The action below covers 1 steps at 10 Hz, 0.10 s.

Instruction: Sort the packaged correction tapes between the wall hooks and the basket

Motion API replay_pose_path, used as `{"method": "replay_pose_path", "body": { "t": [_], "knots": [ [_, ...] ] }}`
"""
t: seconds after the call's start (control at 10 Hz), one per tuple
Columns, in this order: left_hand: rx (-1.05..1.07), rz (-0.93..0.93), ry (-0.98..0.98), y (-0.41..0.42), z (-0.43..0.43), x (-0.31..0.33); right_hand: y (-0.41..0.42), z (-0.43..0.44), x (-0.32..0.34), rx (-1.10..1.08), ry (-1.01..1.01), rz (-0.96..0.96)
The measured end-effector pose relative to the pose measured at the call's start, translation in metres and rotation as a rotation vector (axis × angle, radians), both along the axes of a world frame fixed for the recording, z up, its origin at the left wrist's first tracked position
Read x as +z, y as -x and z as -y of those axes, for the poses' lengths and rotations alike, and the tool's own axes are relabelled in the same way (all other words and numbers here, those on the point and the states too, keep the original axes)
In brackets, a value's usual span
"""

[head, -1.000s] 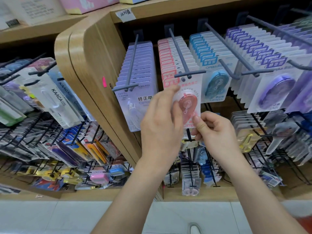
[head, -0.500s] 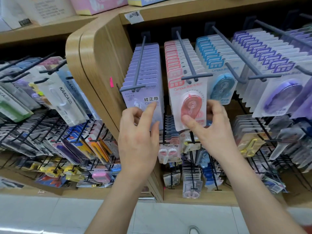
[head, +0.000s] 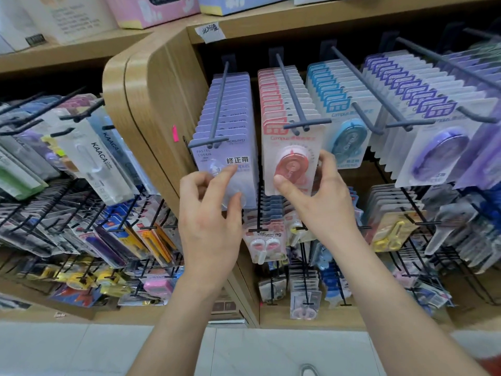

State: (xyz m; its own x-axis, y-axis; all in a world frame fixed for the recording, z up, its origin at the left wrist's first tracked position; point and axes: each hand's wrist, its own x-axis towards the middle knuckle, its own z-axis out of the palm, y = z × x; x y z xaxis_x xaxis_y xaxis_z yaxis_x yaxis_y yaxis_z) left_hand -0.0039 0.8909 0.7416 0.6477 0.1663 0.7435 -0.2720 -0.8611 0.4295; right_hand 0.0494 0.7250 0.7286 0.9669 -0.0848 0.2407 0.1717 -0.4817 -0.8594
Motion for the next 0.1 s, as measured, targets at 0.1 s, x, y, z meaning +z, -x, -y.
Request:
{"method": "replay_pose_path", "body": {
  "t": [0.1],
  "knots": [
    [-0.017,0.043,0.008,0.0030,-0.0030,-0.0011,0.0081,0.0111,-0.0003,-0.005,0.019,-0.013]
  ]
}}
